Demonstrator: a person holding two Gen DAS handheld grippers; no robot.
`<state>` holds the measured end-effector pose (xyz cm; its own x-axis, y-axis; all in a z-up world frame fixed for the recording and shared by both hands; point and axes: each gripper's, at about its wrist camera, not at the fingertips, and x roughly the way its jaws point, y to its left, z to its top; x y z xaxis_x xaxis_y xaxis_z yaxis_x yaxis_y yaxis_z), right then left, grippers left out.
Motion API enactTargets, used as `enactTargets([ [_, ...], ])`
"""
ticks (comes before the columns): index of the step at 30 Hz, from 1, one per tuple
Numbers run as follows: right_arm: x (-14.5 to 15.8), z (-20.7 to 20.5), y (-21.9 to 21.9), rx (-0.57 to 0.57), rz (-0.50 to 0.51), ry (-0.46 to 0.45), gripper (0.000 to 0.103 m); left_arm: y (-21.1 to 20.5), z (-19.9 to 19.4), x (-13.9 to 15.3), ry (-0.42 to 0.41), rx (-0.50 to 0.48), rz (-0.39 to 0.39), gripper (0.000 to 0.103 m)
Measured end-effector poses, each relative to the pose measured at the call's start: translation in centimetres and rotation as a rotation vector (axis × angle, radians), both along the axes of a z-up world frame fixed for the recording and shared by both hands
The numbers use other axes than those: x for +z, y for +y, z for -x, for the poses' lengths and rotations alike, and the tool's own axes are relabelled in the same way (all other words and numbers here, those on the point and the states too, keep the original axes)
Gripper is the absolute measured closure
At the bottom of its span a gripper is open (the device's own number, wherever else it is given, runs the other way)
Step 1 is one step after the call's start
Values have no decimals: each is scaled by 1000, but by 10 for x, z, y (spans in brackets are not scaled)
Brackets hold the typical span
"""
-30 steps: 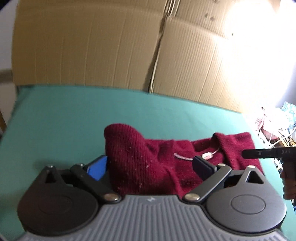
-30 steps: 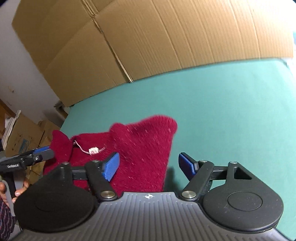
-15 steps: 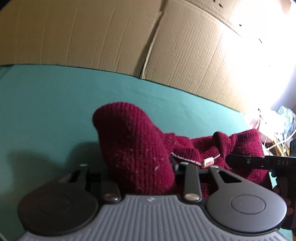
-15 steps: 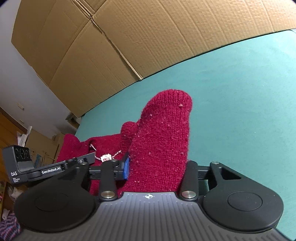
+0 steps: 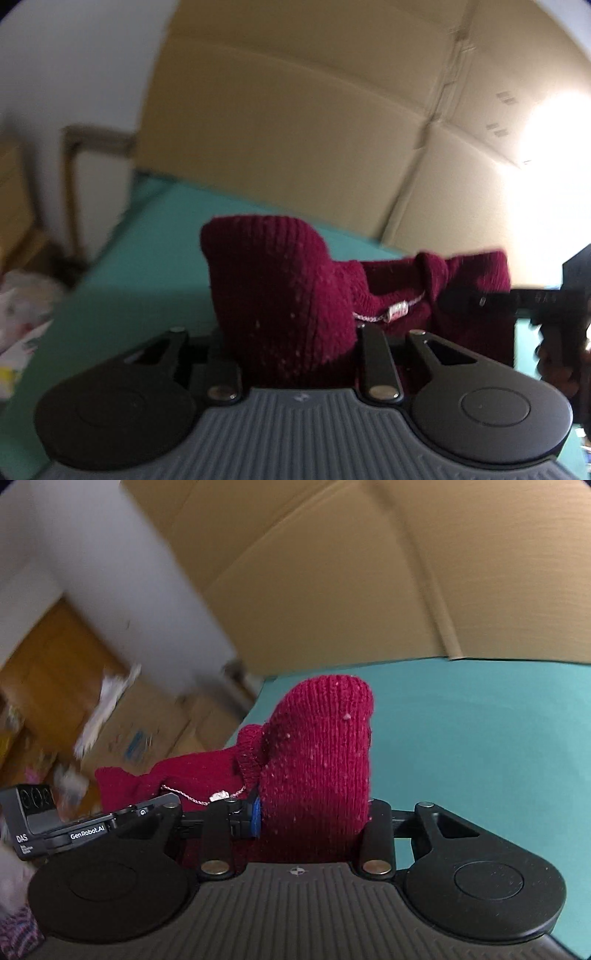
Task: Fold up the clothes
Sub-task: 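Lower the held red sweater onto the table with both grippers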
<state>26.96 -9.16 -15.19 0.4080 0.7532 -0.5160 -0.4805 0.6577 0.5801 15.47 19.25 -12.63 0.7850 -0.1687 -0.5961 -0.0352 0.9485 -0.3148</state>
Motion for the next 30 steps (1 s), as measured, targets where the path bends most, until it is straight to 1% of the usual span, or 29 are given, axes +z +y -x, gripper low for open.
enactTargets([
  [3, -14, -26, 31, 60, 91, 12, 64, 13, -10, -22, 91, 93, 11, 76],
  [4, -19, -33, 40, 73, 118, 10, 64, 17, -13, -30, 117, 125, 22, 72],
  [5, -23, -37, 46, 83, 136, 1, 64, 22, -14, -36, 124, 153, 40, 66],
  [6, -27, -41, 51, 91, 151, -6, 63, 24, -13, -39, 122, 176, 44, 57],
  [7, -29, -45, 54, 92, 158, -10, 61, 25, -13, -41, 120, 189, 30, 46],
  [8, -32, -48, 55, 90, 160, -12, 59, 26, -13, -43, 117, 199, 11, 40],
  [9, -33, -50, 52, 81, 155, -13, 57, 27, -12, -45, 112, 200, -20, 31],
  [10, -33, -51, 50, 72, 161, -21, 51, 29, -7, -45, 104, 190, -44, 30],
  [12, -24, -44, 40, 42, 175, -53, 44, 32, 3, -43, 88, 155, -45, 30],
  [14, -6, -38, 32, -6, 166, -89, 44, 38, 20, -31, 48, 120, -29, 26],
  [15, 6, -32, 24, -48, 174, -125, 44, 40, 30, -24, 25, 118, -49, 16],
  [16, 18, -25, 17, -86, 192, -169, 45, 42, 38, -17, 6, 131, -88, 12],
  [17, 30, -15, 14, -95, 225, -225, 48, 45, 42, -13, -8, 153, -134, 15],
  [18, 37, -7, 14, -63, 239, -260, 58, 47, 46, -8, -21, 175, -178, 27],
  [19, 45, 1, 14, -31, 253, -296, 69, 48, 53, -3, -29, 200, -209, 62],
  [20, 51, 8, 15, 7, 264, -315, 70, 49, 58, 1, -31, 217, -214, 81],
  [21, 51, 11, 18, 58, 269, -299, 71, 49, 57, 3, -27, 216, -193, 103],
  [23, 44, 13, 31, 138, 304, -267, 72, 41, 51, 4, -31, 204, -174, 102],
  [24, 38, 12, 40, 167, 331, -253, 72, 34, 45, 2, -32, 195, -180, 101],
  [25, 31, 11, 47, 177, 362, -243, 72, 24, 36, -3, -21, 186, -207, 101],
  [26, 24, 8, 53, 172, 383, -237, 72, 16, 26, -8, -5, 178, -228, 101],
  [28, 14, 0, 59, 144, 415, -227, 72, 7, 1, -24, 41, 174, -245, 102],
  [30, 7, -9, 65, 119, 437, -217, 72, 1, -17, -33, 53, 188, -285, 103],
])
